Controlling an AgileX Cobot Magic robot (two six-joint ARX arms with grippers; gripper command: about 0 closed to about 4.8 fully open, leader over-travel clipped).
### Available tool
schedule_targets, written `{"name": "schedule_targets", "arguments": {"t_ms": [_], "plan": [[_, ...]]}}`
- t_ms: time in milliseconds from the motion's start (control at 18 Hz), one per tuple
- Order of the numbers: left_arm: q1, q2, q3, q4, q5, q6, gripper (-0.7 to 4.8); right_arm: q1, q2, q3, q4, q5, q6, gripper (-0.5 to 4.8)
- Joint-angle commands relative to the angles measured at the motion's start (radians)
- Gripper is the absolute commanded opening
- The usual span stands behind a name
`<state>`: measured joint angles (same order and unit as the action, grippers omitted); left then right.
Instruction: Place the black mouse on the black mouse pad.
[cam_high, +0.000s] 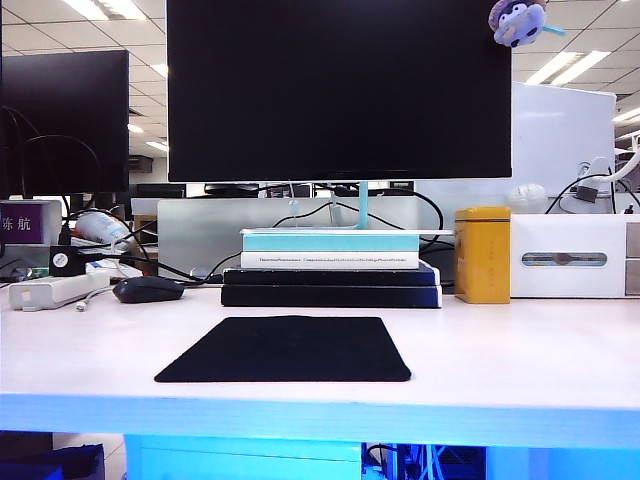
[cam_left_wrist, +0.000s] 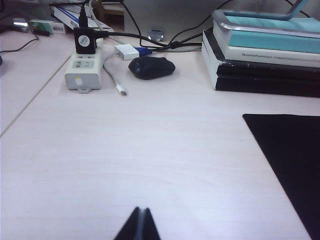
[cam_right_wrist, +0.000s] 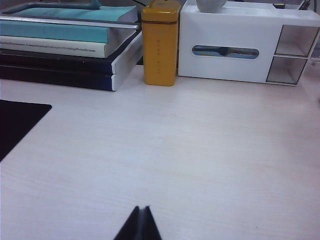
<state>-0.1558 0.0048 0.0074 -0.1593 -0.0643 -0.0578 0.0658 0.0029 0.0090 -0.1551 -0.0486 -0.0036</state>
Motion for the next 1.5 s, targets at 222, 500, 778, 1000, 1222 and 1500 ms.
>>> {"name": "schedule_targets", "arguments": {"t_ms": [222,500,778,1000,1222,1500], "plan": [[0.001,-0.001,-0.002,-0.012,0.000,-0.003,-0.05,0.001,-0.001,-0.008,0.011,0.002,0.004,-0.06],[0.001,-0.001,-0.002,-0.012,0.000,-0.003,-0.05,0.001,-0.001,-0.008,0.011,0.002,0.004,-0.06],[0.001,-0.002,-0.002,-0.012,0.000,-0.002,-0.05,0.001,-0.001,-0.008,0.011,0.002,0.004,-0.06],[0.001,-0.002,-0.002,-0.013,0.000,-0.003,-0.05,0.001,-0.001,-0.008,0.010,-0.005,0.004,-0.06],[0.001,-0.001,-0.001,-0.009,0.098,-0.003,-0.06,0.001,-0.001,0.001,0.043,-0.255,0.090,-0.06],[0.001,-0.001,0.024,-0.012,0.134,-0.003,-0.06,0.001,0.001,0.088,0.017,-0.286,0.109,-0.06]]}}
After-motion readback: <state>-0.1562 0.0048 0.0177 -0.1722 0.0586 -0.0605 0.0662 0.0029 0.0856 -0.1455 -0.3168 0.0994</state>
